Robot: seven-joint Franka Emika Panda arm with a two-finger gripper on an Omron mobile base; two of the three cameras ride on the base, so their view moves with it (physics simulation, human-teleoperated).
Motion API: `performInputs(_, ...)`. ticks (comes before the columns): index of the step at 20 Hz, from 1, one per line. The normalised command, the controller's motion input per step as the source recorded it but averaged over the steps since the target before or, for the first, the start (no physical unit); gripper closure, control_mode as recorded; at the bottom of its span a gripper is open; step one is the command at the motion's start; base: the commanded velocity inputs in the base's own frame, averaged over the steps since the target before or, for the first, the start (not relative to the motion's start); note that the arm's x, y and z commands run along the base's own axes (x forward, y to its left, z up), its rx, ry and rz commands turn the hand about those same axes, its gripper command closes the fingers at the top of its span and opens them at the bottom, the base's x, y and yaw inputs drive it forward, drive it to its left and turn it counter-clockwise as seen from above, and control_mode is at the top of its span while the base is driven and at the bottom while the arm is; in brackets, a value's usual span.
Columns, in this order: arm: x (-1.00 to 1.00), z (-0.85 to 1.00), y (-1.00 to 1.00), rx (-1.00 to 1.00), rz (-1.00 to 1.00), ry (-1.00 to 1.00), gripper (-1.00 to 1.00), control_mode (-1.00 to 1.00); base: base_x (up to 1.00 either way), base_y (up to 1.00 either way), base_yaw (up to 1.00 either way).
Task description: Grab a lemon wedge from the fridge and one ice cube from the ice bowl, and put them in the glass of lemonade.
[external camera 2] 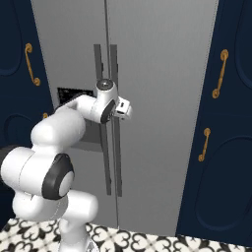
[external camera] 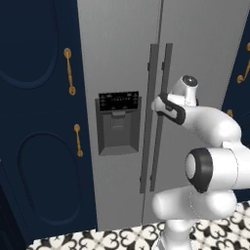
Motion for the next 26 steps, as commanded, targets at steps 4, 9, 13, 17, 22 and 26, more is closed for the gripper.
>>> performInputs(4, 0.26, 0.00, 0.00, 0.00, -0.02, 0.02, -1.00, -1.00, 0.00, 0.00, 0.00)
performInputs(9, 0.08, 0.00, 0.00, -0.04, -0.03, -0.02, -1.00, -1.00, 0.00, 0.00, 0.00)
performInputs(13, 0.17, -0.10, 0.02, -0.01, 0.00, -0.05, -1.00, -1.00, 0.00, 0.00, 0.00)
performInputs(17, 0.09, -0.19, 0.09, 0.00, 0.00, -0.16, -1.00, -1.00, 0.00, 0.00, 0.00)
performInputs(22, 0.38, -0.16, 0.01, 0.00, 0.00, -0.02, -1.00, -1.00, 0.00, 0.00, 0.00)
performInputs(26, 0.58, -0.11, 0.00, 0.00, 0.00, 0.00, -1.00, -1.00, 0.00, 0.00, 0.00)
